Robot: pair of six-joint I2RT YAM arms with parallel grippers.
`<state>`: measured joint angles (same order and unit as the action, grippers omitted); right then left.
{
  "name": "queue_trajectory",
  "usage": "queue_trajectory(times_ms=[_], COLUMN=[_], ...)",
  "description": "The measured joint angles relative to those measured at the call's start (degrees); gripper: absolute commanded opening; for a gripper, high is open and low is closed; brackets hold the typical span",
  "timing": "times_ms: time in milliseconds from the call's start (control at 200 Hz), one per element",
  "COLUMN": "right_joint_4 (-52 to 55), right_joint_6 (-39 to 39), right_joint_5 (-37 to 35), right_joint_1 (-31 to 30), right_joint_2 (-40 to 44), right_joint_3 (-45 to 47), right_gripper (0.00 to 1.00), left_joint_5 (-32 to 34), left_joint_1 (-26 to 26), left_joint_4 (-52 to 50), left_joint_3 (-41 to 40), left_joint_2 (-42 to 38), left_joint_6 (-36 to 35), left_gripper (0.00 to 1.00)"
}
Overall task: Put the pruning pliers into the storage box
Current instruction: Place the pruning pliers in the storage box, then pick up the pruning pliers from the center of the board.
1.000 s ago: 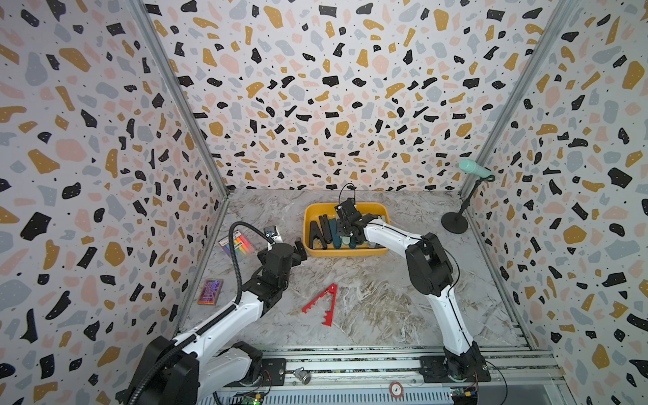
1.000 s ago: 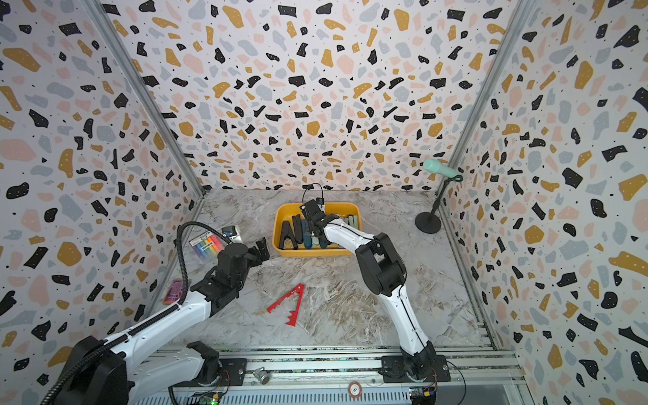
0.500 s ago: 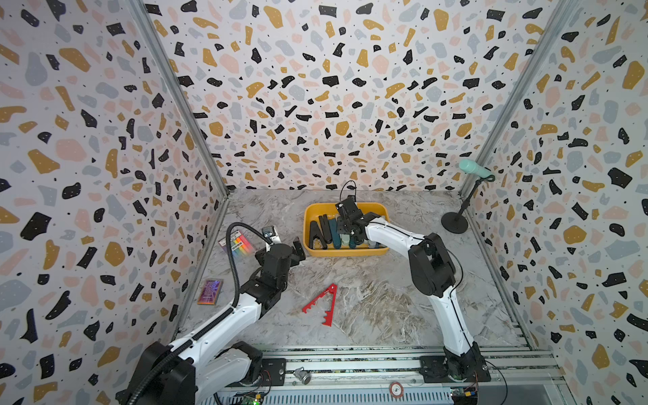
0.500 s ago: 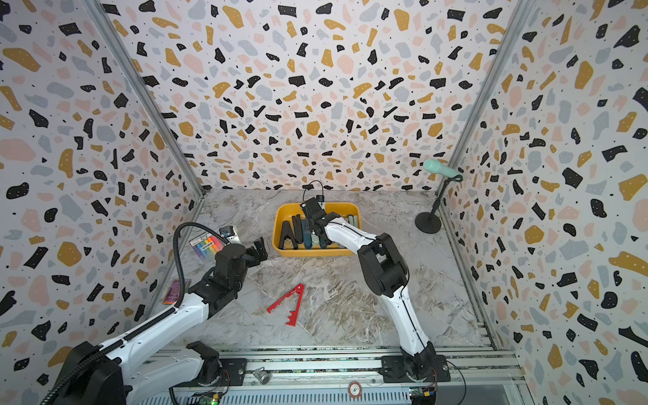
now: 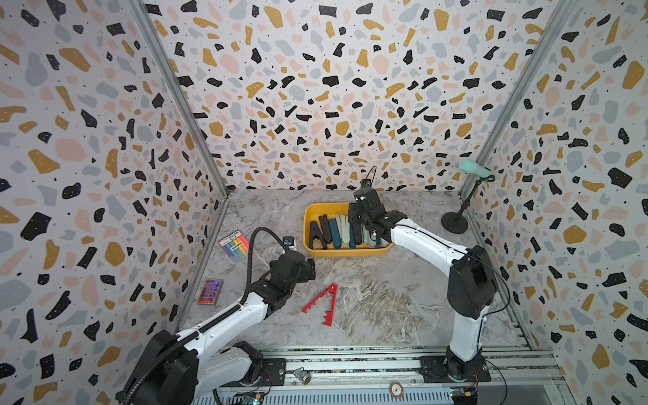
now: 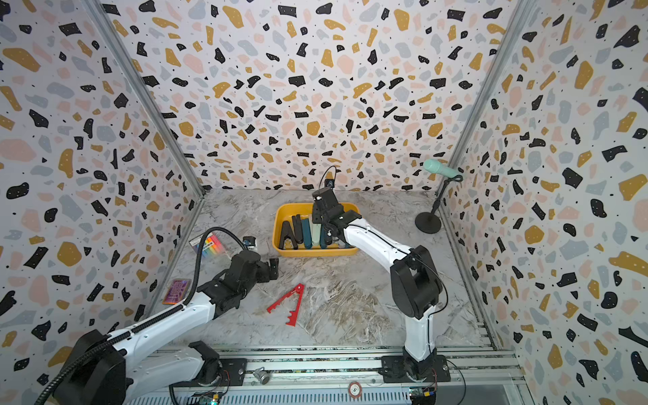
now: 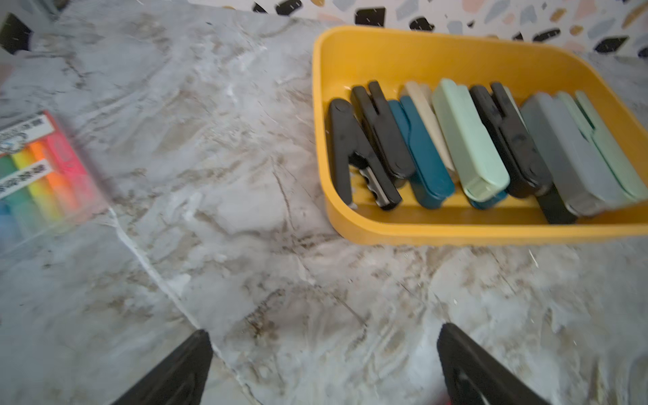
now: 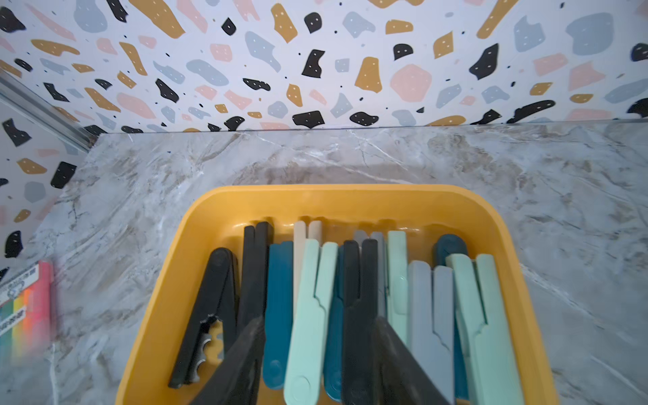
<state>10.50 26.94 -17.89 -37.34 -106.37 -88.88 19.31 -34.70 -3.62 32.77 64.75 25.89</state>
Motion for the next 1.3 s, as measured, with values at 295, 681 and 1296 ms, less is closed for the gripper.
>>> queue_trajectory(times_ms=[295, 681, 1296], right_joint_4=[-5.3, -12.2, -12.7], right_joint_6=[-4.3, -3.0, -1.3], right_joint_5=[-0.7, 2.2, 2.4], right_joint_1=[6.3, 13.7, 15.0], right_joint_2=[12.7, 24.3, 26.0], right_joint_3=[18.7, 31.5, 34.3], right_gripper=[0.71, 0.72, 0.72], left_joint_5=[-2.8, -6.8, -10.7], left_joint_1=[-7.7, -10.4, -10.4], left_joint_4=[-10.5, -15.6, -12.4], left_joint_3=[2.9, 5.1, 5.1], left_joint_2=[4.2, 9.0, 16.3], left_joint_6=[0.4, -1.3, -4.6], left_gripper=[0.87, 0.75, 0.46])
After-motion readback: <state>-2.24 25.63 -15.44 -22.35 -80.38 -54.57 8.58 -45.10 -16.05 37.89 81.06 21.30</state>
